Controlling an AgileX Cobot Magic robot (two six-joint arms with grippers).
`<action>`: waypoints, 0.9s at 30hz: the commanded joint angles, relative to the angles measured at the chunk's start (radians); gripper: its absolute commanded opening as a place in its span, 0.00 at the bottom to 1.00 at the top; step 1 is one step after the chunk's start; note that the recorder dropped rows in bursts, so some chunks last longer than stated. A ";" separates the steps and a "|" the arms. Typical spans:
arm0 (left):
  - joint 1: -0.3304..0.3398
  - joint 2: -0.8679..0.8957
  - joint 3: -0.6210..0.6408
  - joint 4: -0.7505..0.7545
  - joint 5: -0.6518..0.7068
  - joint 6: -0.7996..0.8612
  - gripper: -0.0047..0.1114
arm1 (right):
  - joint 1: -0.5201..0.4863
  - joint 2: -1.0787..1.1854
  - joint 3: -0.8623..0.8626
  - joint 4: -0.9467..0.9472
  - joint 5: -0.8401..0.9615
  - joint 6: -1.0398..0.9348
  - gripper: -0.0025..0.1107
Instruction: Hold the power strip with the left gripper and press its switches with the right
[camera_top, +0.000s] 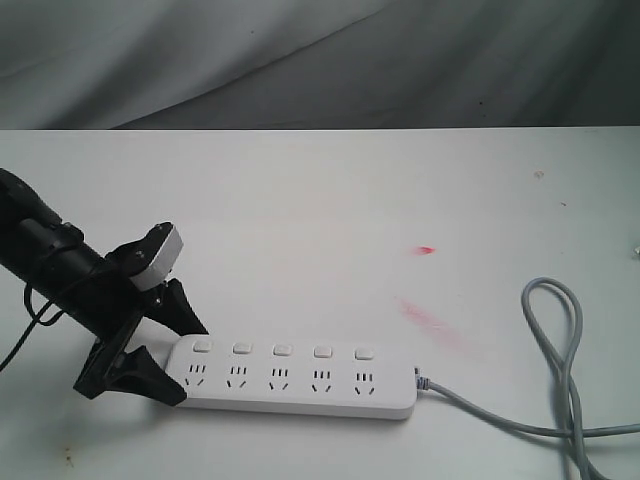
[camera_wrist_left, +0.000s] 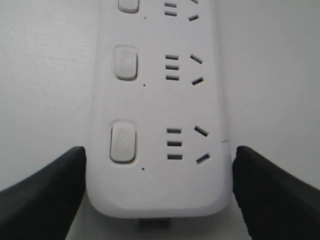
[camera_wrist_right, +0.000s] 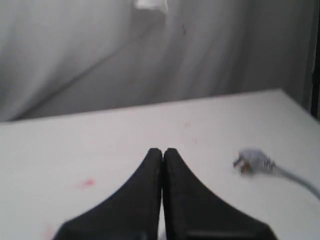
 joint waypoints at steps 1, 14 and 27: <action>-0.004 0.001 0.006 0.033 -0.006 0.006 0.04 | -0.007 -0.006 0.003 -0.015 -0.346 0.004 0.02; -0.004 0.001 0.006 0.033 -0.006 0.006 0.04 | -0.007 0.000 -0.238 0.221 -0.401 0.078 0.02; -0.004 0.001 0.006 0.033 -0.006 0.006 0.04 | -0.007 1.017 -1.351 0.167 0.638 -0.409 0.06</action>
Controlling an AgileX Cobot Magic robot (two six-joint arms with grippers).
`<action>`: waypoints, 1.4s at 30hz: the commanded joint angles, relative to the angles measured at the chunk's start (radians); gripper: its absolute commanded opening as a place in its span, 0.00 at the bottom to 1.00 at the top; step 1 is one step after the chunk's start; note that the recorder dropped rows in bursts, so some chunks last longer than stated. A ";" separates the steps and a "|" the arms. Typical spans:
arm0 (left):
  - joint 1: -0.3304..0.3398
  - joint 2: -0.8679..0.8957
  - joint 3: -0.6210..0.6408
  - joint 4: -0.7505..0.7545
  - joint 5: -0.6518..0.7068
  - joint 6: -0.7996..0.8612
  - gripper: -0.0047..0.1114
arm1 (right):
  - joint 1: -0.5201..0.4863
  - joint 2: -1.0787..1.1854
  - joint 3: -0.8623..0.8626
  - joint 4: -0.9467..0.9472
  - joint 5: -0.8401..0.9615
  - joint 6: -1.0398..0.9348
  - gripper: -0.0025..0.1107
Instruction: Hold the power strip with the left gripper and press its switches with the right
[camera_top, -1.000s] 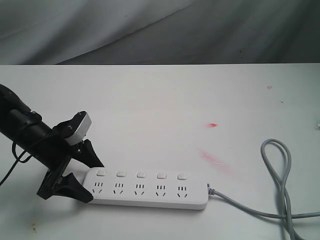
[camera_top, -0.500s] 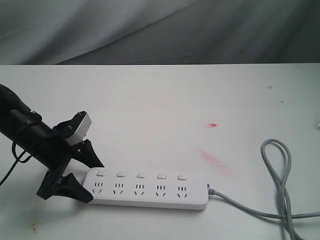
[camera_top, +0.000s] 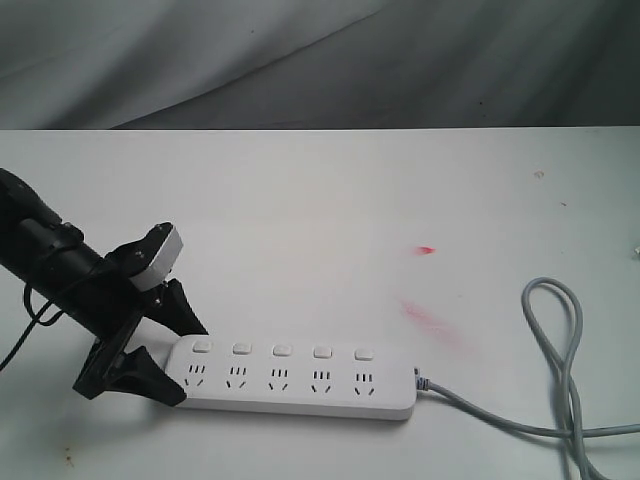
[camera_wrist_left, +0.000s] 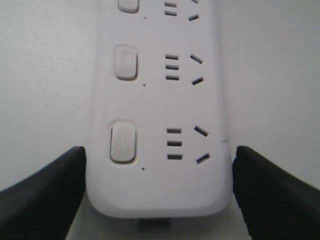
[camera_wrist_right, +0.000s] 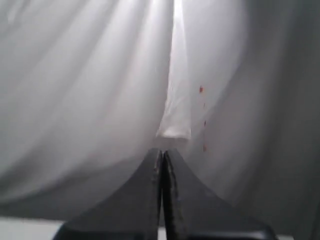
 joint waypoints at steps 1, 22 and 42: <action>-0.004 0.001 0.006 0.029 -0.006 0.006 0.04 | -0.007 0.268 -0.263 0.047 0.445 -0.221 0.12; -0.004 0.001 0.006 0.029 -0.006 0.006 0.04 | 0.115 0.698 -0.413 0.107 0.496 -0.423 0.94; -0.004 0.001 0.006 0.029 -0.006 0.006 0.04 | 0.214 1.014 -0.413 0.431 0.569 -0.941 0.94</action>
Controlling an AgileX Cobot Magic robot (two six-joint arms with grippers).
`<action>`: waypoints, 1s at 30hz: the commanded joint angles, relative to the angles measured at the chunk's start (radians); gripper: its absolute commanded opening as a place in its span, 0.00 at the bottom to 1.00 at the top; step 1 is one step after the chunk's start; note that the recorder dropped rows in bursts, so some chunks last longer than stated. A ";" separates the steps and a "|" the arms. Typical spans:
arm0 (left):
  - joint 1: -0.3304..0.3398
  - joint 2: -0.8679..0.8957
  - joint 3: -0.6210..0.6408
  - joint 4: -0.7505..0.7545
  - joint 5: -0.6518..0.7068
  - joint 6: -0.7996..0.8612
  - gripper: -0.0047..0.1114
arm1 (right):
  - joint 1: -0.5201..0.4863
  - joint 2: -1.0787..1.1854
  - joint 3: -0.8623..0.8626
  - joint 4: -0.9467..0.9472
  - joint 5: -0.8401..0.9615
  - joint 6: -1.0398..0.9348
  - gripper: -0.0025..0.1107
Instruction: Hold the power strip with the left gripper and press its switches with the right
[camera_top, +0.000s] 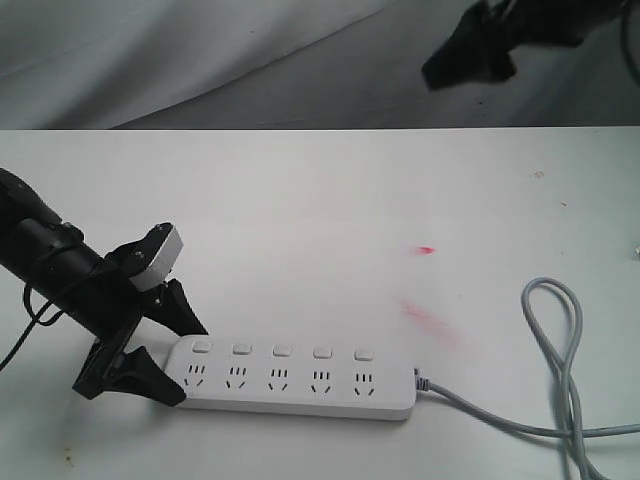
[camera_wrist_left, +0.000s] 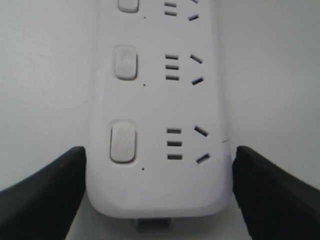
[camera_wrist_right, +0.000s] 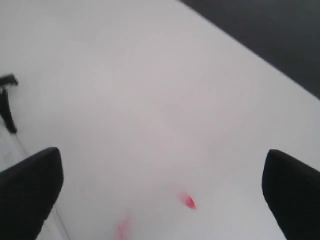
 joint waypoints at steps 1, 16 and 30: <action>-0.004 0.001 0.006 0.029 -0.008 0.006 0.04 | 0.075 0.147 -0.002 0.041 -0.010 -0.221 0.94; -0.004 0.001 0.006 0.029 -0.008 0.006 0.04 | 0.399 0.427 -0.002 0.139 -0.225 -0.493 0.94; -0.004 0.001 0.006 0.029 -0.008 0.006 0.04 | 0.509 0.521 -0.002 0.369 -0.280 -0.652 0.94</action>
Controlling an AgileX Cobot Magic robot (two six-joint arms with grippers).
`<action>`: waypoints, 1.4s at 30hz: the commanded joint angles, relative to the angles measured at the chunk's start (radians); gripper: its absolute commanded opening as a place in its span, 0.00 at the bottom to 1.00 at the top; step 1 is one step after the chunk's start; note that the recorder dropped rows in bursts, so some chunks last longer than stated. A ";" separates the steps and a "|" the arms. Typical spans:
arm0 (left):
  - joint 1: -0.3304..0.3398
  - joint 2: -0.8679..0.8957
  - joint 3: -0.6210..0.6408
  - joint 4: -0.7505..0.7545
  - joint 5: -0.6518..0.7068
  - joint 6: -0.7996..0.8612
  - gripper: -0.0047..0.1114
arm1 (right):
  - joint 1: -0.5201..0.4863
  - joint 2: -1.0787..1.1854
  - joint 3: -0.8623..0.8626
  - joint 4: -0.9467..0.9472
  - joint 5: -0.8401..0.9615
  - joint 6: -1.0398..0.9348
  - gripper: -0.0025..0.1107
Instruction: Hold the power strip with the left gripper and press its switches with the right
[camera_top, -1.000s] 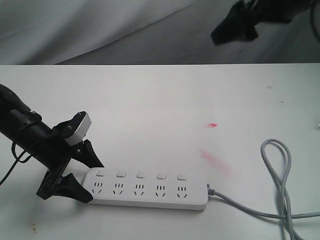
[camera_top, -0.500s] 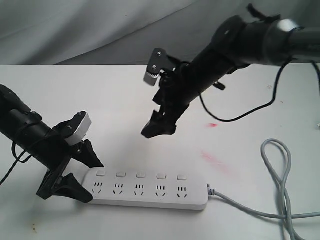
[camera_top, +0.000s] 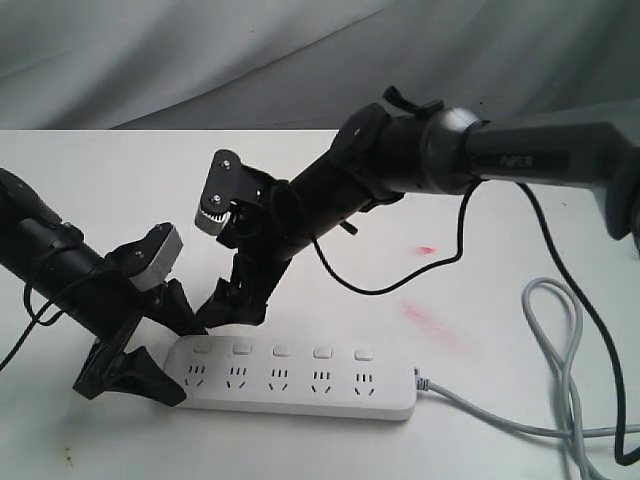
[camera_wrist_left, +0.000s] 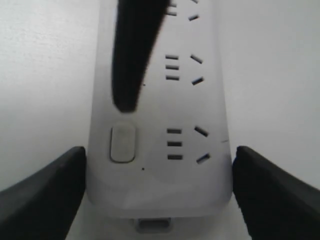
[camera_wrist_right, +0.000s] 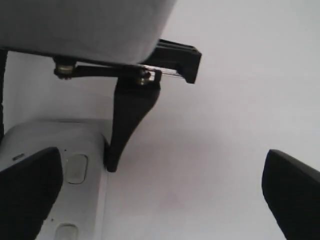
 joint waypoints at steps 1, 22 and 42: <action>-0.004 0.001 0.006 0.029 -0.008 0.006 0.04 | 0.012 0.027 -0.002 0.077 -0.019 -0.051 0.94; -0.004 0.001 0.006 0.029 -0.008 0.006 0.04 | 0.022 0.072 -0.002 0.089 -0.045 -0.092 0.94; -0.004 0.001 0.006 0.029 -0.008 0.006 0.04 | 0.046 0.098 -0.002 -0.108 -0.068 -0.021 0.94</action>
